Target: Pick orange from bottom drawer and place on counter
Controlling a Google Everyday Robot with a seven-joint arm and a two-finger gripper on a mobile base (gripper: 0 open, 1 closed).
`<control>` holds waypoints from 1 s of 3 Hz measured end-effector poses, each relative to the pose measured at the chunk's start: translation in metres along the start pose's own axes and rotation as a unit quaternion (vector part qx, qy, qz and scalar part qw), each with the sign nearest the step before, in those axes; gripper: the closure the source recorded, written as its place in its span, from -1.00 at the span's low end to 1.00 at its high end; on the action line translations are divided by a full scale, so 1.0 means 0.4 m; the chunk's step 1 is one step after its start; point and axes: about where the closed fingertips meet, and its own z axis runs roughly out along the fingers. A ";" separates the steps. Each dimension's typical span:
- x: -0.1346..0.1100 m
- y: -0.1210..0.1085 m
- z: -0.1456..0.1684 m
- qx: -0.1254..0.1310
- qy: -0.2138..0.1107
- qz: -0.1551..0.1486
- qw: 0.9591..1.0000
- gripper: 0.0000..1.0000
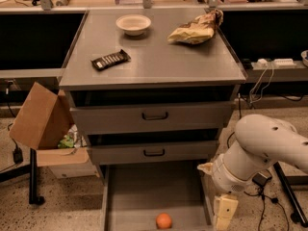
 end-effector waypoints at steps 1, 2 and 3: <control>0.013 -0.041 0.150 -0.030 0.017 -0.054 0.998 -1.00; 0.045 -0.090 0.311 -0.049 0.032 -0.120 0.991 -1.00; 0.061 -0.128 0.432 -0.055 0.031 -0.161 0.985 -1.00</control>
Offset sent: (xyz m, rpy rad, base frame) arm 0.0326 0.0385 -0.2044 -0.0332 -0.0117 0.4358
